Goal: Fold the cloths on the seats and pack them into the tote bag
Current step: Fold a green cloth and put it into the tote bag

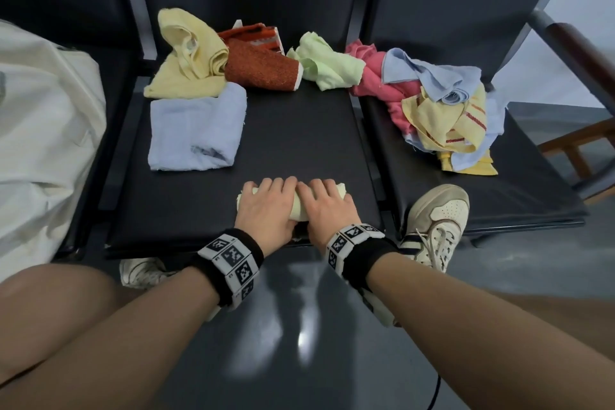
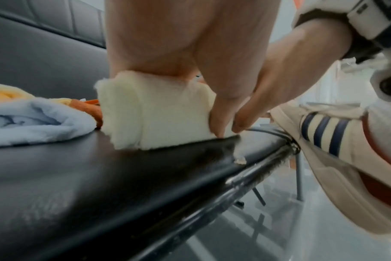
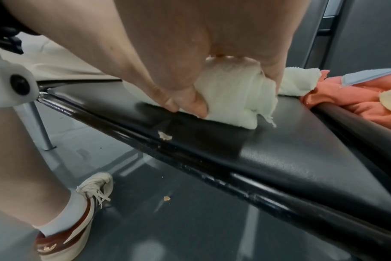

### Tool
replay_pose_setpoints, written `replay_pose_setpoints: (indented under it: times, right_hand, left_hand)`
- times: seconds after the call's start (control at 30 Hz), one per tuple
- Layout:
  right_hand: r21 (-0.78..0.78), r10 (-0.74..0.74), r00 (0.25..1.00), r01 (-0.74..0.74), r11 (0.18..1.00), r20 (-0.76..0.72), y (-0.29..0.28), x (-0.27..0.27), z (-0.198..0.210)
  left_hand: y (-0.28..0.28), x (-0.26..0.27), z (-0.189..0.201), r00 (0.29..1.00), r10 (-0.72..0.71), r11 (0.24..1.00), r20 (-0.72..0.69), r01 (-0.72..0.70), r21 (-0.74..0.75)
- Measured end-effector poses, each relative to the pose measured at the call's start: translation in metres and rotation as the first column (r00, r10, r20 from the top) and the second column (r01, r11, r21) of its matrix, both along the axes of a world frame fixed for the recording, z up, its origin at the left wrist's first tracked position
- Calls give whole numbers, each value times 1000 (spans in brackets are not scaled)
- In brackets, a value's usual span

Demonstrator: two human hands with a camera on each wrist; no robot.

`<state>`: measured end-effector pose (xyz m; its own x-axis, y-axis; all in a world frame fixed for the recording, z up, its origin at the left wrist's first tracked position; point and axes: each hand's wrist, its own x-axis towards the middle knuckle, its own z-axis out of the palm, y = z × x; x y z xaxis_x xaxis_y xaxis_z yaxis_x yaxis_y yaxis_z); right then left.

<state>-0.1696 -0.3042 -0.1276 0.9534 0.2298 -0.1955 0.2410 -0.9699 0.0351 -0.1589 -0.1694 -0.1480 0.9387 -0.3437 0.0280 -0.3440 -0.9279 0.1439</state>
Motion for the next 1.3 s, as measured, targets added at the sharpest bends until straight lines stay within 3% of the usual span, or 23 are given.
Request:
replay_pose_setpoints:
  times: [0.17, 0.43, 0.63, 0.8, 0.97, 1.1, 1.3]
  right_hand:
    - [0, 84, 996, -84, 996, 23, 7, 6, 20]
    - [-47, 255, 961, -252, 967, 103, 56, 22, 66]
    - [45, 250, 943, -266, 963, 220, 113, 32, 109]
    - [277, 114, 932, -216, 936, 343, 173, 33, 143]
    - [468, 54, 985, -127, 875, 167, 231, 31, 163]
    - [569, 142, 989, -137, 811, 36, 268, 29, 172]
    - [652, 163, 971, -11, 758, -173, 317, 34, 180]
  left_hand:
    - [9, -9, 13, 989, 108, 984, -99, -120, -133]
    - [53, -12, 43, 924, 269, 883, -271, -349, -313]
    - [110, -10, 85, 815, 369, 631, -446, -572, -523]
    - [163, -13, 114, 756, 479, 392, -446, -639, -662]
    - [209, -27, 136, 685, 577, 172, -446, -635, -753]
    - [240, -35, 148, 657, 630, 102, -414, -599, -794]
    - [282, -23, 143, 695, 531, -104, -484, -514, -852]
